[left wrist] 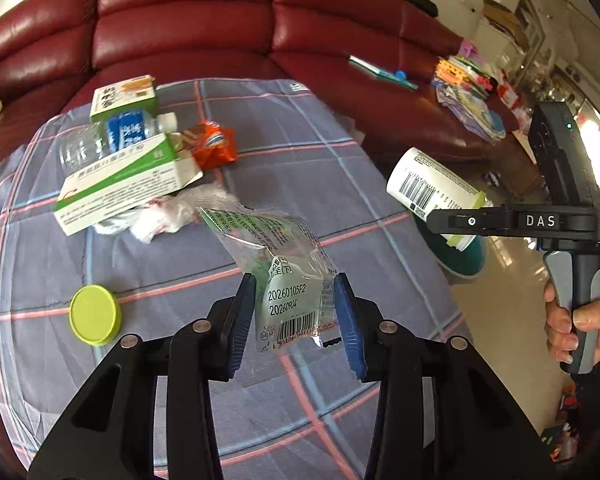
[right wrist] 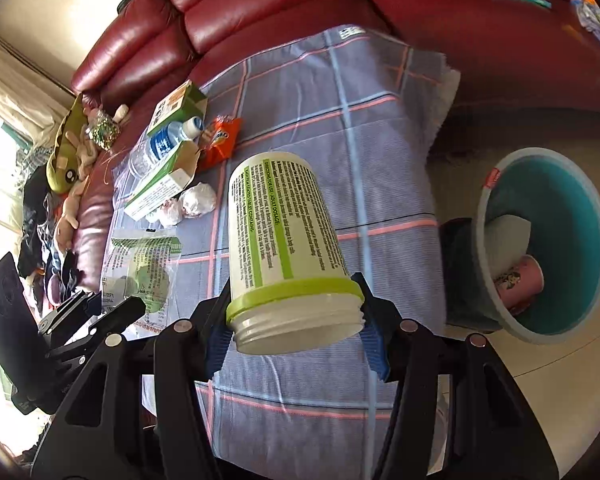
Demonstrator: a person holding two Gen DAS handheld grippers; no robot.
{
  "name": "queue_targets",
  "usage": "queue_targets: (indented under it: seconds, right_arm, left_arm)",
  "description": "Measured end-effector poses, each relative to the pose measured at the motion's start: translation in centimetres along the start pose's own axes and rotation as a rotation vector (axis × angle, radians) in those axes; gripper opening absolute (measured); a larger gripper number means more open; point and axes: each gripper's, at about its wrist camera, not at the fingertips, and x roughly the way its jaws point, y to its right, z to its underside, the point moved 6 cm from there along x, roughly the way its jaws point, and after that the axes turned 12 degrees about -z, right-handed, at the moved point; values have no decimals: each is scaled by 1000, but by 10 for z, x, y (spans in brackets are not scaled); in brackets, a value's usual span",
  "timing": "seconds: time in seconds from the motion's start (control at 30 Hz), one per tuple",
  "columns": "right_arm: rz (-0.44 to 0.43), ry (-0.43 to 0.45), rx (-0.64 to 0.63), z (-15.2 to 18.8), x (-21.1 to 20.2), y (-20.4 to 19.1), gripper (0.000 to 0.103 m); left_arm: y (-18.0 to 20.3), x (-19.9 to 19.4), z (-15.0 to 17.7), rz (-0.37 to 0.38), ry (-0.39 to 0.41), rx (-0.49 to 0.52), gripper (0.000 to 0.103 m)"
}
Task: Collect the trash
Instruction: 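Carry the packet and pill bottle over the bucket and open both grippers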
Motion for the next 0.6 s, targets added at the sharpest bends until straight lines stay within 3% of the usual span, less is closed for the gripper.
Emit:
queue_targets:
  seconds: [0.33, 0.6]
  right_arm:
    - [39, 177, 125, -4, -91, 77, 52]
    - [99, 263, 224, 5, -146, 142, 52]
  left_arm:
    - [104, 13, -40, 93, 6, 170, 41]
    - [196, 43, -59, 171, -24, 284, 41]
